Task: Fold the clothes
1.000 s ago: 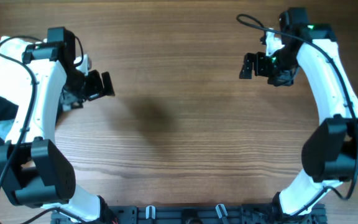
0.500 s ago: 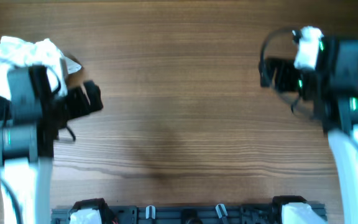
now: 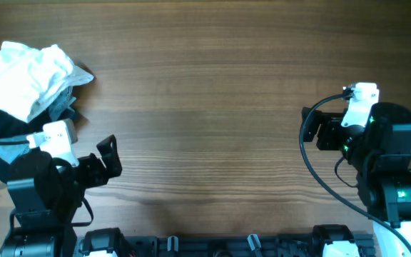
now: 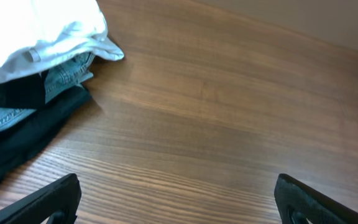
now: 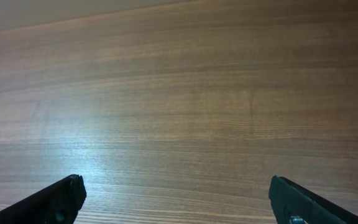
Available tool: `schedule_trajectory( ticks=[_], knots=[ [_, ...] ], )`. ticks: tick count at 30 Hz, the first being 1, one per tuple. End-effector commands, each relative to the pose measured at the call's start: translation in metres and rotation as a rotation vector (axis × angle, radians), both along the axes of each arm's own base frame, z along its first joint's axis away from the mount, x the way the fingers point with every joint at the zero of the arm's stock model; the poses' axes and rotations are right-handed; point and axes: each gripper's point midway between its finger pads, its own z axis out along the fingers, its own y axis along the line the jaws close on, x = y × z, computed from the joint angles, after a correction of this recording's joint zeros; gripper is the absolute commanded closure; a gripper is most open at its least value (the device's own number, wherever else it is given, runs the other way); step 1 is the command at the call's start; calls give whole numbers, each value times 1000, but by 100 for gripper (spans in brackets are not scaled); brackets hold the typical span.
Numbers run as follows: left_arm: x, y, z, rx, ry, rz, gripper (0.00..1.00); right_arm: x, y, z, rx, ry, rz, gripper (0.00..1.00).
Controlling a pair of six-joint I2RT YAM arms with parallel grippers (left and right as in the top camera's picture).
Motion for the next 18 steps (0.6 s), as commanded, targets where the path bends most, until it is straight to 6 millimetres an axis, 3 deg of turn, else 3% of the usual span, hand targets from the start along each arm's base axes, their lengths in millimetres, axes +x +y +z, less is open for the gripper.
schedule_trajectory(
  ticks=[1, 12, 18],
  knots=[
    [-2, 1, -6, 16, 20, -1, 0, 6, -3, -15, -4, 56, -22, 0],
    [-6, 1, -10, 14, 43, -2, 0, 25, -2, -72, -11, 263, -21, 0],
    [-6, 1, -10, 14, 43, -2, 0, 24, -5, -68, -28, 245, -30, 0]
  ],
)
